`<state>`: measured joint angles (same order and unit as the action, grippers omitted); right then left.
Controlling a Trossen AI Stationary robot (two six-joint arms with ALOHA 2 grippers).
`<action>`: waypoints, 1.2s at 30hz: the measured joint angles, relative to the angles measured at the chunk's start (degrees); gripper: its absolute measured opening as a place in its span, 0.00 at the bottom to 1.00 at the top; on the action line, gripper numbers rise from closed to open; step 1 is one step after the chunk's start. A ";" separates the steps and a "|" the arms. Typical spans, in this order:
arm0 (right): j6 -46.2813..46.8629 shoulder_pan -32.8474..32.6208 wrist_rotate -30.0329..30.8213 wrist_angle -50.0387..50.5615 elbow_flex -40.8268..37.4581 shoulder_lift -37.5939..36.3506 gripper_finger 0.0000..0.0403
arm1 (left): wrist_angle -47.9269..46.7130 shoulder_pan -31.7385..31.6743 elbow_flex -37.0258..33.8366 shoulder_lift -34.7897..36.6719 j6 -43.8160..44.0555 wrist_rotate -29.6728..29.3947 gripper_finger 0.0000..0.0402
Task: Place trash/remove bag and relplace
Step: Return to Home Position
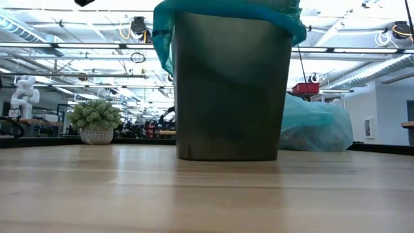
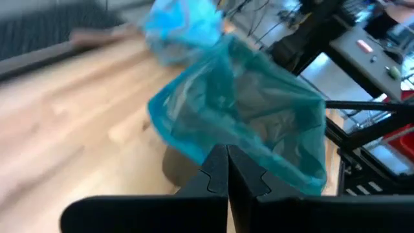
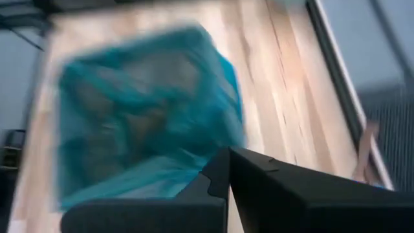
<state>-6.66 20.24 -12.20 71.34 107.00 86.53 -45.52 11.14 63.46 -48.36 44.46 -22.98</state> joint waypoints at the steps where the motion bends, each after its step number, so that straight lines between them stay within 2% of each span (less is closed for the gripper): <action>1: -0.68 -0.97 -0.49 -0.99 0.00 -2.08 0.00 | 1.30 0.47 0.00 0.00 -2.38 -1.07 0.00; 4: -0.54 -3.10 -2.48 -5.18 -1.39 -8.64 0.00 | 5.22 1.05 -0.08 0.82 -8.35 -3.55 0.00; 6: 1.12 -4.04 -3.24 -10.35 -5.13 -13.58 0.00 | 8.06 0.95 -1.22 2.66 -11.90 -2.40 0.00; 8: 2.48 -4.75 -3.24 -16.51 -11.16 -18.57 0.00 | 11.01 -0.17 -3.39 4.74 -15.23 -2.08 0.00; 11: 5.22 -4.88 -3.34 -24.70 -23.52 -26.34 0.00 | 16.14 -3.45 -8.65 6.09 -18.25 -6.76 0.00; 13: 8.21 -4.88 -3.30 -31.81 -33.23 -32.06 0.00 | 20.88 -6.75 -13.06 6.79 -20.12 -6.06 0.00; 15: 10.45 -4.86 -3.28 -40.71 -42.91 -37.65 0.00 | 29.04 -10.41 -18.48 7.21 -21.64 2.29 0.00; 18: 12.53 -3.52 -3.24 -53.87 -55.87 -45.24 0.00 | 47.93 -15.98 -26.78 6.83 -22.57 17.69 0.00; 21: 14.66 -0.45 -2.91 -62.50 -64.75 -51.58 0.00 | 58.36 -22.14 -32.54 5.31 -22.24 23.40 0.00; 26: 14.43 4.68 -2.82 -67.13 -73.61 -60.71 0.00 | 58.37 -30.48 -35.91 5.13 -25.57 27.96 0.00; 30: 16.23 7.22 -2.89 -67.82 -79.26 -66.99 0.00 | 55.61 -33.21 -35.91 8.89 -28.45 29.71 0.00; 33: 18.32 7.55 -1.74 -73.25 -85.06 -70.77 0.00 | 49.18 -33.56 -36.08 14.22 -28.73 23.14 0.00; 36: 21.43 7.32 1.78 -77.01 -91.72 -72.81 0.00 | 48.91 -32.45 -39.44 19.78 -26.91 16.27 0.00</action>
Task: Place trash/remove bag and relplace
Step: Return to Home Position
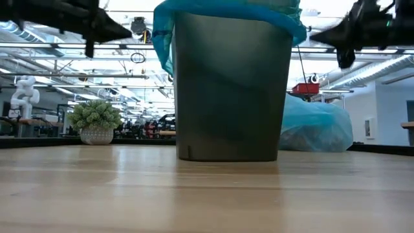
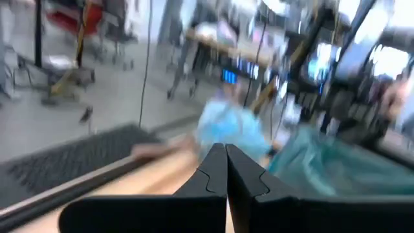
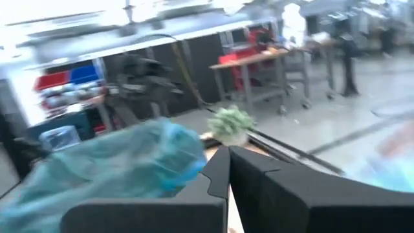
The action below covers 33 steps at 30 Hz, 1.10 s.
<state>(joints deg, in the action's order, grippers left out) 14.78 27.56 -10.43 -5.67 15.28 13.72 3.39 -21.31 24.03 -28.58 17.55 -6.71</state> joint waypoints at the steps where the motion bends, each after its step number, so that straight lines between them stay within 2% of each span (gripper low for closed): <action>1: 0.90 -0.20 1.84 -0.87 -1.69 -0.34 0.00 | 1.62 0.62 -1.64 2.35 0.99 -1.68 0.00; 4: 1.70 -1.84 8.92 -3.27 -5.77 -0.01 0.00 | 8.43 2.88 -7.24 8.01 2.52 -5.50 0.00; 7: -1.43 -4.09 14.88 -2.89 -6.50 0.29 0.00 | 14.70 5.12 -13.01 10.41 4.53 -7.38 0.00; 11: -5.83 -6.54 17.16 -2.91 -6.46 0.27 0.00 | 19.16 8.58 -18.14 9.67 6.14 -8.55 0.00; 15: -6.00 -7.61 14.90 1.33 -6.50 0.12 0.00 | 19.20 11.99 -19.46 6.81 2.20 -12.17 0.00; 18: -5.78 -7.77 8.99 1.39 -7.79 -0.50 0.00 | 18.97 14.17 -19.75 5.72 -3.41 -12.82 0.00; 21: -4.35 -7.81 4.21 1.01 -10.23 -2.07 0.00 | 17.38 15.99 -20.99 5.81 -4.88 -12.86 0.00; 24: -1.52 -7.79 2.69 -0.01 -14.61 -4.17 0.00 | 14.58 17.31 -23.45 5.79 -3.02 -12.90 0.00; 26: -0.84 -7.81 2.89 3.93 -14.64 -5.36 0.00 | 10.99 18.11 -23.56 5.69 -1.48 -13.10 0.00; 28: -1.92 -7.81 2.38 3.41 -14.57 -5.69 0.00 | 7.76 18.60 -23.56 5.56 -1.42 -13.74 0.00; 33: -2.35 -7.79 1.66 3.67 -14.50 -5.80 0.00 | 6.59 18.87 -23.56 5.64 -1.75 -15.92 0.00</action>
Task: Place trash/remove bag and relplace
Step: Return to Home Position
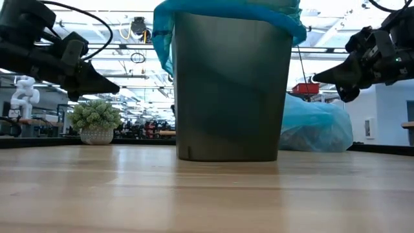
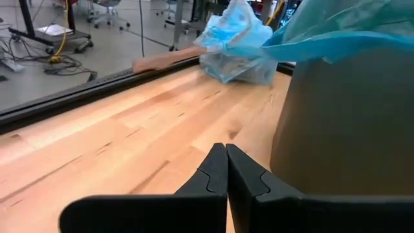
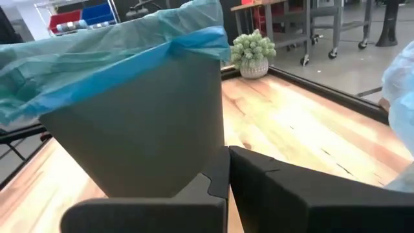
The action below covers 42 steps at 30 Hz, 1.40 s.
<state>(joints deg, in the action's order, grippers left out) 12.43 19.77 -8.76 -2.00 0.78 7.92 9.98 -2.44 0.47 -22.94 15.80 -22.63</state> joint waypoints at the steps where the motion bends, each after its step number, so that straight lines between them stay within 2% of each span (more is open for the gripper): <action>1: 0.13 0.00 -0.03 -0.13 0.00 0.14 0.00 | 0.04 0.02 0.00 -0.01 -0.17 -0.03 0.00; 4: 0.40 0.00 -0.31 0.06 0.01 0.85 0.00 | 0.82 0.24 -0.01 0.37 -1.55 0.00 0.00; 7: -0.67 0.00 -2.25 0.59 0.44 0.74 0.00 | 2.47 1.58 -0.02 4.41 -5.83 0.04 0.00; 12: -3.53 0.02 -3.33 0.68 0.50 -0.20 0.00 | -5.93 3.63 -0.02 12.77 -6.06 0.26 0.00; 17: -4.57 0.07 -2.96 0.77 0.50 -0.28 0.00 | -6.83 5.68 -0.02 16.67 -7.94 4.27 0.00; 21: -7.02 0.03 -3.24 0.77 0.50 1.13 0.00 | -7.29 6.12 -0.02 15.49 -7.90 6.87 0.00; 29: -8.13 0.02 -3.28 0.70 0.52 2.12 0.00 | -7.09 5.92 -0.02 11.15 0.75 6.10 0.00; 42: -7.15 0.02 -3.31 0.65 0.52 2.12 0.00 | -7.04 5.90 -0.02 11.17 -1.36 6.03 0.00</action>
